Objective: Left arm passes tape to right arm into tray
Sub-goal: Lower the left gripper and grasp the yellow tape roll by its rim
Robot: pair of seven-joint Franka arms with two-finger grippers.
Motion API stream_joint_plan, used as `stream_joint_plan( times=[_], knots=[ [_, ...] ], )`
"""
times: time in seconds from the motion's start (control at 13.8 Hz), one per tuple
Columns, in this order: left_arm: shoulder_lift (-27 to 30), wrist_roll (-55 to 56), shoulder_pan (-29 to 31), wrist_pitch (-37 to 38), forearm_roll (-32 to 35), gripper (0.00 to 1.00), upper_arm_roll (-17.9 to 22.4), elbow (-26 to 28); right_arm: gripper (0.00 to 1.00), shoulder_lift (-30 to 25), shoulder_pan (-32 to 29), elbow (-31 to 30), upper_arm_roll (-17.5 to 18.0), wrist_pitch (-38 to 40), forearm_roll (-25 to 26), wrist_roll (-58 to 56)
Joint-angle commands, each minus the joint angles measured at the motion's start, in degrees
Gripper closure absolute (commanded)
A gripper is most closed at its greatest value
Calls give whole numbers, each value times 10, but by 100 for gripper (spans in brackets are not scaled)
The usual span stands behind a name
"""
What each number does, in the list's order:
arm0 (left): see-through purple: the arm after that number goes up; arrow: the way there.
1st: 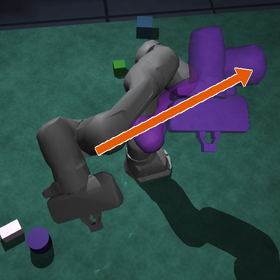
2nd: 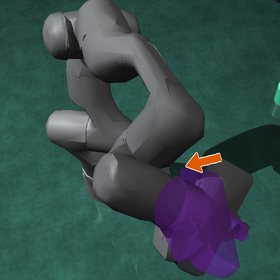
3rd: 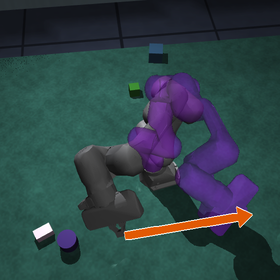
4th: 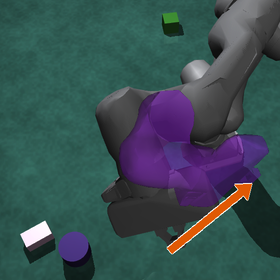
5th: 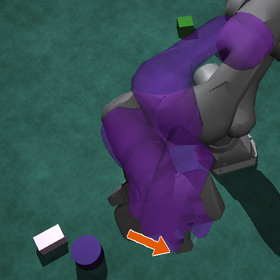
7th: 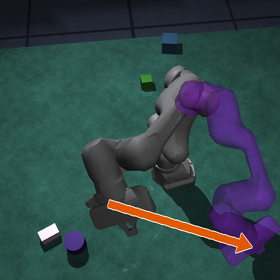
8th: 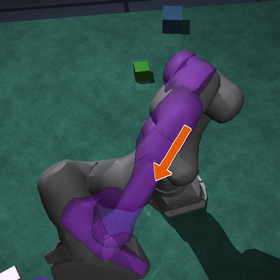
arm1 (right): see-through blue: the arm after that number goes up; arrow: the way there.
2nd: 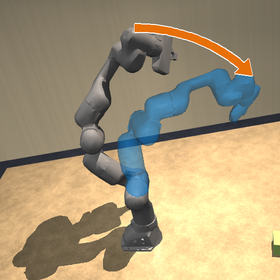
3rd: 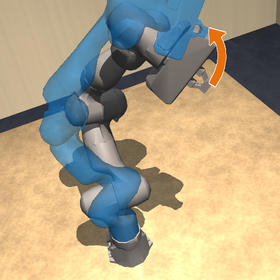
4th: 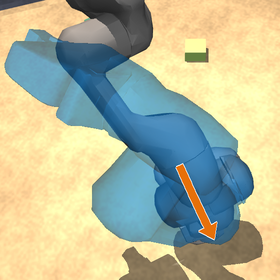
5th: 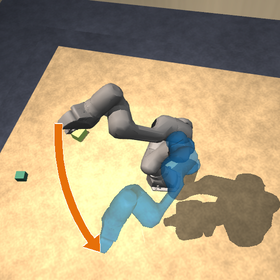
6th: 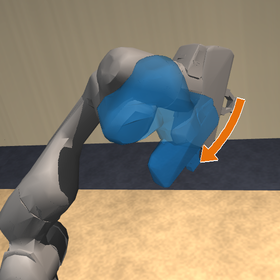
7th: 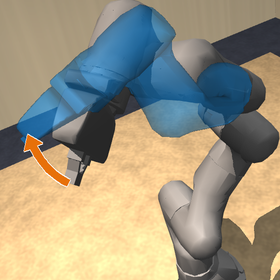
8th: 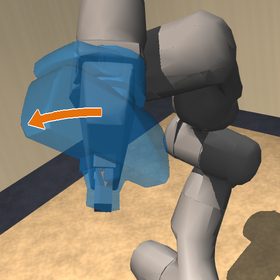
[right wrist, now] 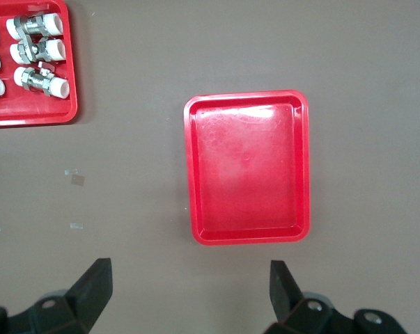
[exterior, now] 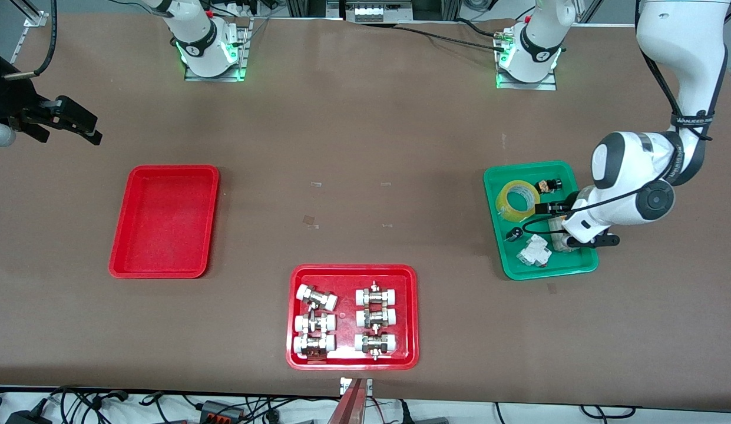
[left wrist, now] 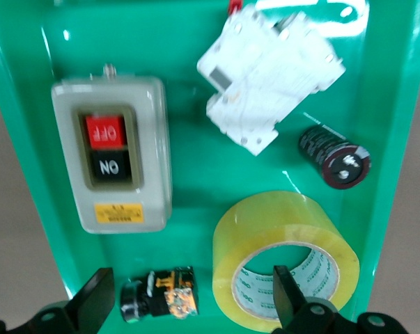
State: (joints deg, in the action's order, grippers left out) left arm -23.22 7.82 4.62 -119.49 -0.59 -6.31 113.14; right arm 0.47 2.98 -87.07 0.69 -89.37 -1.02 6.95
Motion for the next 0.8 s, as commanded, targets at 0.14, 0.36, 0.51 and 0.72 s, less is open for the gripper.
stream_joint_plan(
  times=[0.14,0.36,0.51,0.72],
  knots=[
    [29,60,-3,-22,8,0,-10,47,0,-3,-3,-2,1,-3,-1,3],
    [27,70,-2,-62,8,0,-10,79,0,-3,-3,-2,1,-3,-1,3],
    [27,102,-5,-67,8,0,-11,88,0,-4,-3,-2,1,-4,-1,3],
    [27,125,-17,-67,8,0,-13,91,0,-4,-3,-2,1,-3,-1,3]
  ],
)
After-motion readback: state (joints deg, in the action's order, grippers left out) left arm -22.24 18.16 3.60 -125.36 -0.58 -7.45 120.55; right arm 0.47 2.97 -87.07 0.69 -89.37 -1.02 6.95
